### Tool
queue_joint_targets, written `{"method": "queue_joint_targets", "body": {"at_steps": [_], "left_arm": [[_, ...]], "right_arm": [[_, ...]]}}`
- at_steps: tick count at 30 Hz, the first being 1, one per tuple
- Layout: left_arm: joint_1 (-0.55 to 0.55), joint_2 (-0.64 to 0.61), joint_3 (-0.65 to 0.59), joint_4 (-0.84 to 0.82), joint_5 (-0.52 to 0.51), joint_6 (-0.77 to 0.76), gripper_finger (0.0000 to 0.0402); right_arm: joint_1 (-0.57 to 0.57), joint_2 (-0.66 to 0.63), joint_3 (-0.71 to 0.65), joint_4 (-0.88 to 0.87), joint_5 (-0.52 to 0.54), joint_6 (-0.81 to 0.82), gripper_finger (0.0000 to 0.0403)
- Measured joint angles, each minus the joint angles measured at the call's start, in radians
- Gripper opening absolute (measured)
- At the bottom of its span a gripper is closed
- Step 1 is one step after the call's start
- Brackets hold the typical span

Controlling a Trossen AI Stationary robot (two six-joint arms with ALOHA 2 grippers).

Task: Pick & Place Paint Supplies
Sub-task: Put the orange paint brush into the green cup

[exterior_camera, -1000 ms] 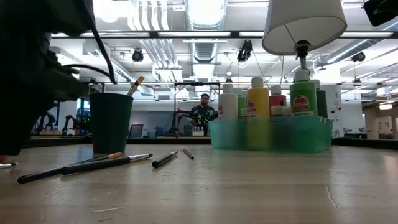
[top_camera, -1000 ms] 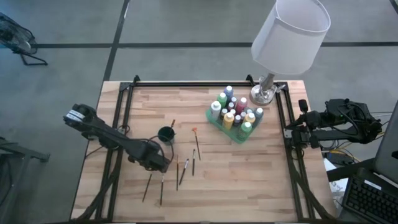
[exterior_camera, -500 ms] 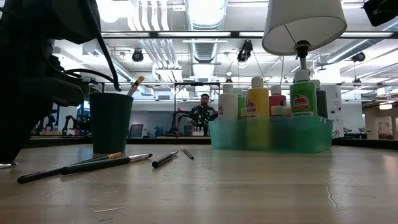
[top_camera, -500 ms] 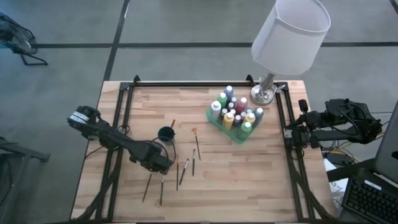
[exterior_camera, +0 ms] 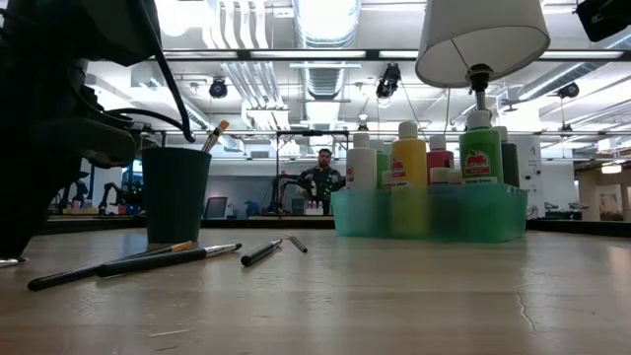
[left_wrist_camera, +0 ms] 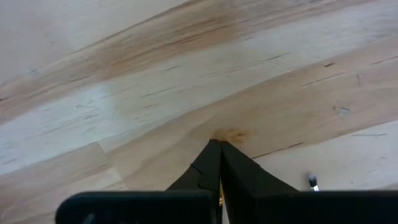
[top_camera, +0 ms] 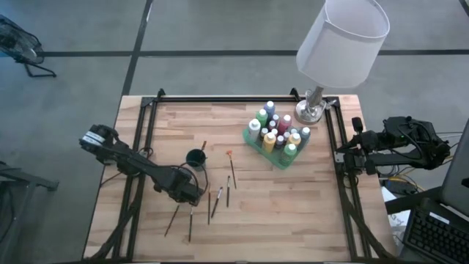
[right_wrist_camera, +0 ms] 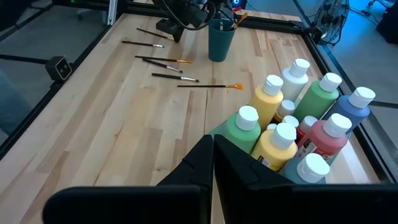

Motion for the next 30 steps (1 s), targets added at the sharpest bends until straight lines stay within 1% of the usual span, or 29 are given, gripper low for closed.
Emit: {"method": "queue_joint_targets", "body": {"at_steps": [10,16,22,24,27,30], "left_arm": [[0.0,0.001,0.007,-0.006,-0.012,0.001,0.0003],[-0.001,-0.002,0.032,-0.011,-0.026,0.043,0.0002],[0.0,-0.061,0.069,-0.01,-0.069,0.077,0.0001],[0.0,-0.088,0.083,-0.014,-0.096,0.092,0.0001],[0.0,-0.137,0.108,-0.013,-0.165,0.122,0.0001],[0.0,-0.192,0.131,-0.018,-0.289,0.171,0.0001]], "right_arm": [[0.0,0.0,0.0,0.0,0.0,0.0,0.0008],[0.0,0.0,0.0,0.0,0.0,0.0,0.0008],[0.0,0.0,0.0,0.0,0.0,0.0,0.0008],[0.0,0.0,0.0,0.0,0.0,0.0,0.0008],[0.0,0.0,0.0,0.0,0.0,0.0,0.0008],[0.0,0.0,0.0,0.0,0.0,0.0,0.0008]]}}
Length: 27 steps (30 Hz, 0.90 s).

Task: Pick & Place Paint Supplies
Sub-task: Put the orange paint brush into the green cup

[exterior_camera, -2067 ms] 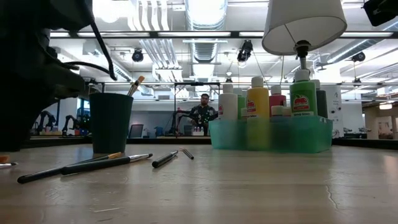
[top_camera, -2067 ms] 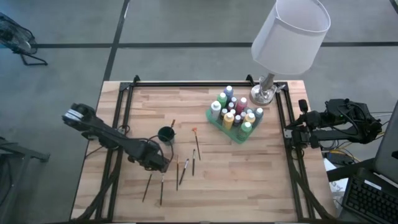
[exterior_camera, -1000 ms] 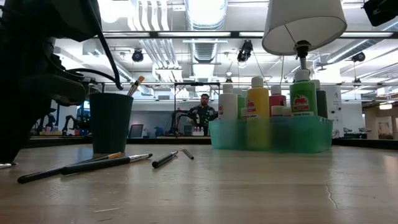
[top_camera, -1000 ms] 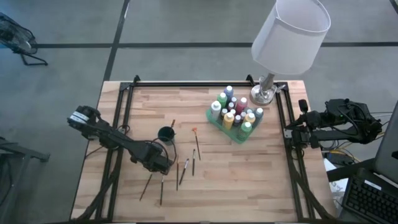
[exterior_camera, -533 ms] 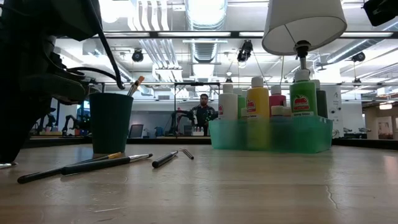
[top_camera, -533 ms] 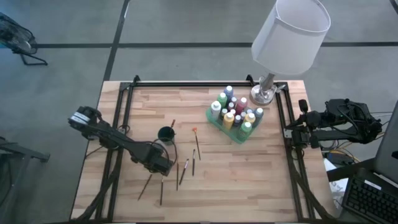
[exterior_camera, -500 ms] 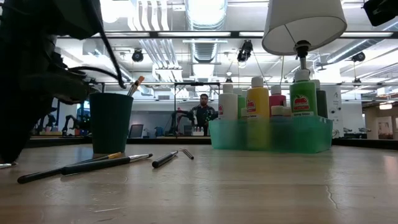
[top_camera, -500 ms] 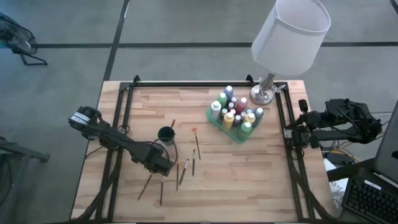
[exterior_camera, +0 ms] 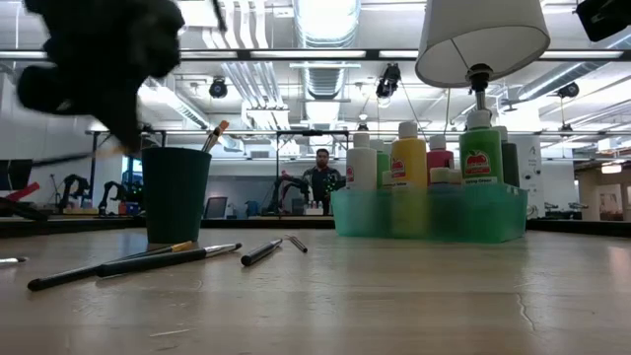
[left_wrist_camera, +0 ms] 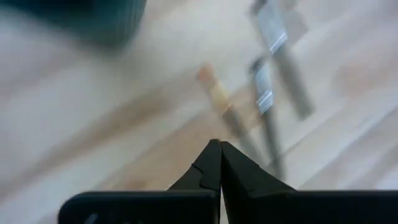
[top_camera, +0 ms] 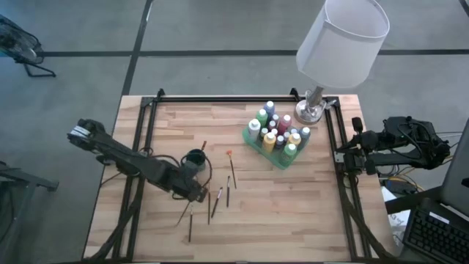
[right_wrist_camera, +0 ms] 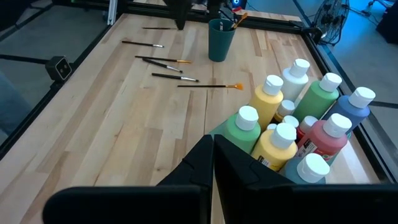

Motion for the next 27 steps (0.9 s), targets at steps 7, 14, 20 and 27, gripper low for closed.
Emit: {"method": "queue_joint_targets", "body": {"at_steps": [7,14,20,27], "left_arm": [[0.001,-0.146,0.04,0.04,-0.355,0.199,0.0001],[0.002,-0.261,0.04,0.208,-0.69,0.613,0.0001],[0.008,-0.325,0.04,0.347,-0.872,0.899,0.0],[0.032,-0.349,0.04,0.417,-1.009,1.088,0.0]], "right_arm": [[0.0,0.0,0.0,0.0,0.0,0.0,0.0008],[0.0,0.0,0.0,0.0,0.0,0.0,0.0008],[0.0,0.0,0.0,0.0,0.0,0.0,0.0008],[0.0,0.0,0.0,0.0,0.0,0.0,0.0008]]}}
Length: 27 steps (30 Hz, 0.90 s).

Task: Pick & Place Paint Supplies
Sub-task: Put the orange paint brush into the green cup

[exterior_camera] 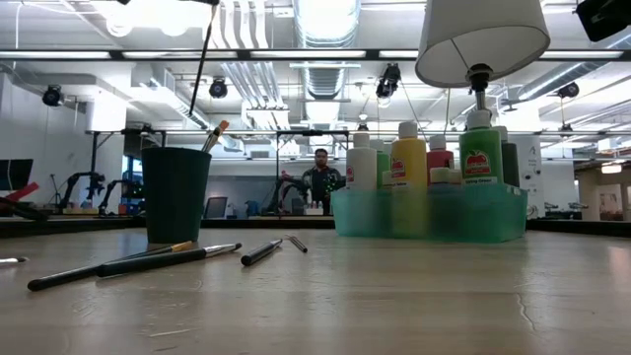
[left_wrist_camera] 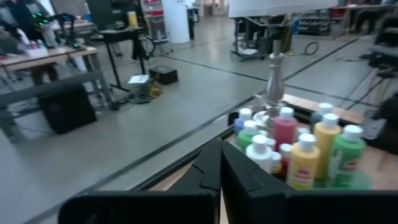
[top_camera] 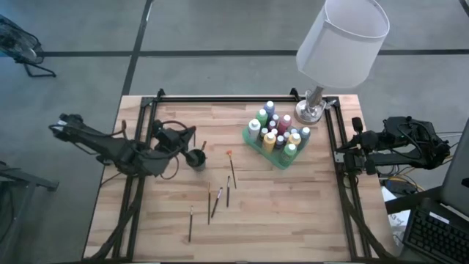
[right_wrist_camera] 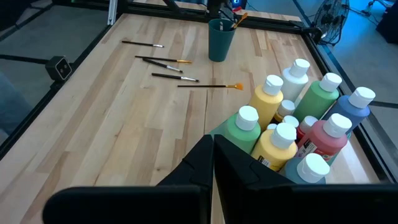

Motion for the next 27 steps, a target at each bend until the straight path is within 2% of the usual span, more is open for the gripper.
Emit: {"method": "queue_joint_targets", "body": {"at_steps": [10,22,27], "left_arm": [[0.038,0.004,-0.074,0.041,0.002,-0.028,0.0],[0.037,-0.022,-0.322,0.384,0.036,-0.018,0.0],[0.037,-0.023,-0.37,0.414,0.064,-0.019,0.0]], "right_arm": [[0.0,0.0,0.0,0.0,0.0,0.0,0.0008],[0.0,0.0,0.0,0.0,0.0,0.0,0.0008],[0.0,0.0,0.0,0.0,0.0,0.0,0.0008]]}}
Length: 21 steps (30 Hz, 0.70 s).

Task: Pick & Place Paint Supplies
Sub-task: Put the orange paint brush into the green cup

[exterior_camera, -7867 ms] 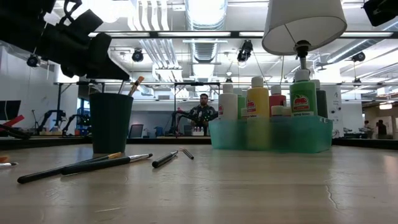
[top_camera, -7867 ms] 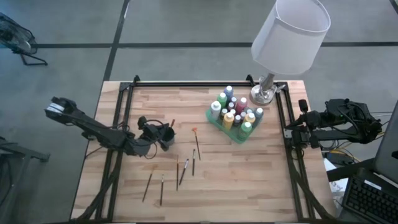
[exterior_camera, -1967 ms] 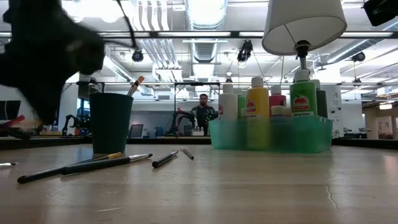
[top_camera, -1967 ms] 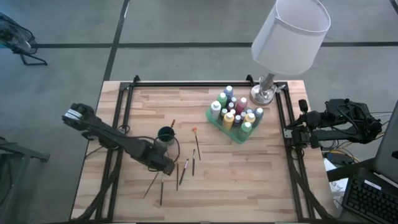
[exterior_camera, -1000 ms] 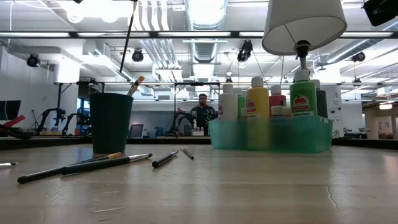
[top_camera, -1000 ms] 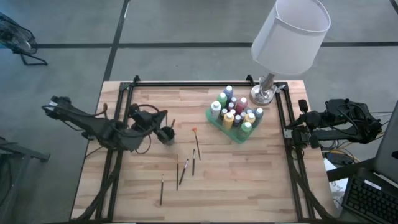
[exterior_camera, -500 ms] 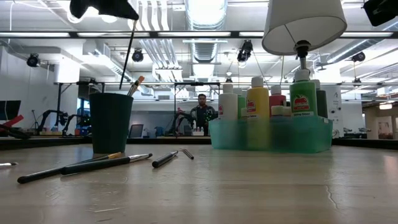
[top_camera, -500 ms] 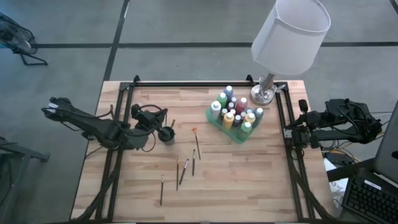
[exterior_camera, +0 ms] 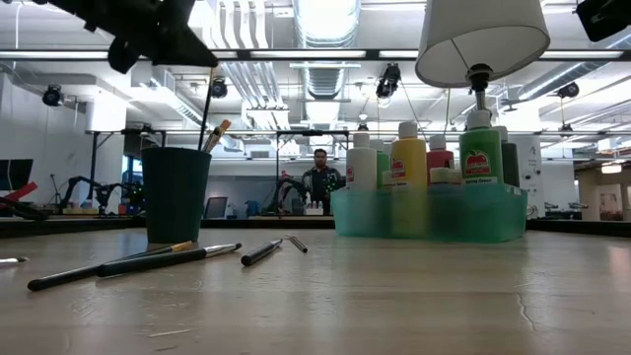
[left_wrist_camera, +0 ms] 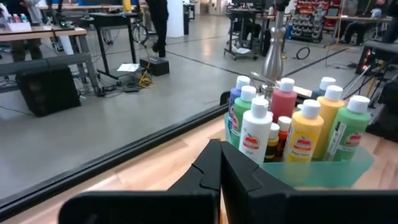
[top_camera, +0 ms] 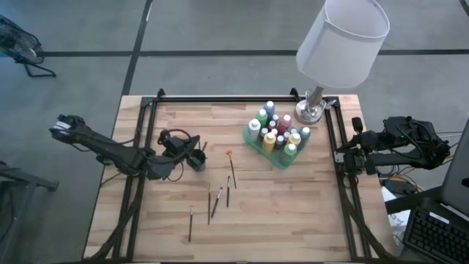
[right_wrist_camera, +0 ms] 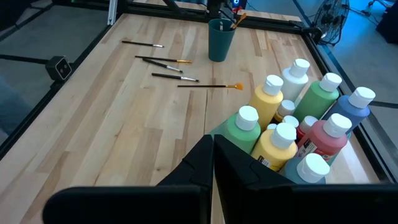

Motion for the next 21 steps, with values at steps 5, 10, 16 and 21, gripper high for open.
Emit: {"method": "queue_joint_targets", "body": {"at_steps": [5,10,16,21], "left_arm": [[0.0,0.0,-0.025,0.003,0.038,-0.001,0.0],[0.0,0.0,-0.068,0.001,0.098,-0.06,0.0],[-0.002,0.0,-0.116,0.003,0.126,-0.14,0.0],[-0.002,0.001,-0.142,-0.002,0.151,-0.159,0.0]], "right_arm": [[0.0,0.0,0.0,0.0,0.0,0.0,0.0008],[0.0,0.0,0.0,0.0,0.0,0.0,0.0008],[0.0,0.0,0.0,0.0,0.0,0.0,0.0008],[0.0,0.0,0.0,0.0,0.0,0.0,0.0008]]}}
